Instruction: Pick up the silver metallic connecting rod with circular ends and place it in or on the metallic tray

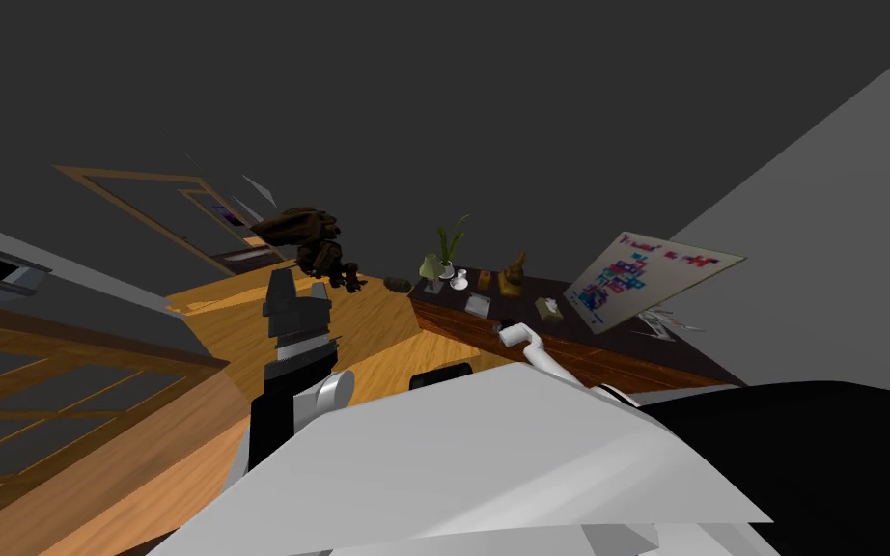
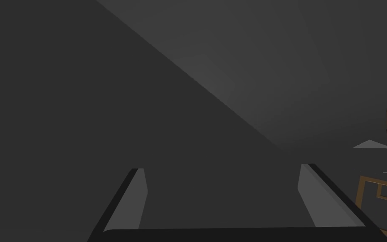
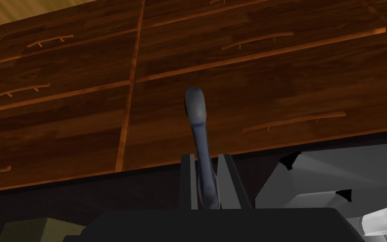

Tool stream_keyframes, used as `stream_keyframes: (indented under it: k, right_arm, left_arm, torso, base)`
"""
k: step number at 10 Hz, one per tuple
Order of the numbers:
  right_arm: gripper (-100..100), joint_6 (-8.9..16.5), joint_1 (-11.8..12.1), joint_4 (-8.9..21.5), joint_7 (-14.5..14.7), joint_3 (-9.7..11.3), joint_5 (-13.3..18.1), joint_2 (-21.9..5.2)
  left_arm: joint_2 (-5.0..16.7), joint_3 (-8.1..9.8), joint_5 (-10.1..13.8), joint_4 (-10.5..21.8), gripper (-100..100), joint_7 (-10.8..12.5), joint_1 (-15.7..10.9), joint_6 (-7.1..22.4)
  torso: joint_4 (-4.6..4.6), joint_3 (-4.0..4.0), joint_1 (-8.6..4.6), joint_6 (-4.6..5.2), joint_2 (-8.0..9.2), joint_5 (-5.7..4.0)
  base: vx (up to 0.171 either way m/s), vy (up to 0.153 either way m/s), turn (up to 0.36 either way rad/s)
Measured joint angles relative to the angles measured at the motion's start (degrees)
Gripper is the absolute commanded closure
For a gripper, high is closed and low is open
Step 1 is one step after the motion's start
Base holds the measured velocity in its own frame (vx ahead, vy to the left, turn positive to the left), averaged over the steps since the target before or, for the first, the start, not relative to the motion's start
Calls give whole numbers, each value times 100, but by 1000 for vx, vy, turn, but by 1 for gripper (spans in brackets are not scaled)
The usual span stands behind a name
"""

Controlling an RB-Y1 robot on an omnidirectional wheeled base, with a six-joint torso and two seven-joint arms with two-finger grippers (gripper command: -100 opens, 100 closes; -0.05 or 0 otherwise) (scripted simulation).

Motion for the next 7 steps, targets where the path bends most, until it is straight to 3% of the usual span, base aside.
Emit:
stream_keyframes:
  k: [4,6,7]
  right_arm:
    - [100,311,-68,-479,94,-83,124,20]
    - [100,454,-95,-748,155,-120,229,26]
    - [100,463,-181,-732,202,-135,281,31]
  left_arm:
    - [1,1,0,0,0,0,1,0]
    - [2,2,0,0,0,0,1,0]
    - [2,2,0,0,0,0,1,0]
  torso:
    - [-4,-24,-60,-4,-48,-11]
    - [-6,-25,-74,0,-47,-13]
    - [-8,-29,-87,-2,-52,-16]
  base:
    - [181,-4,119]
    - [220,-73,160]
    - [147,-62,50]
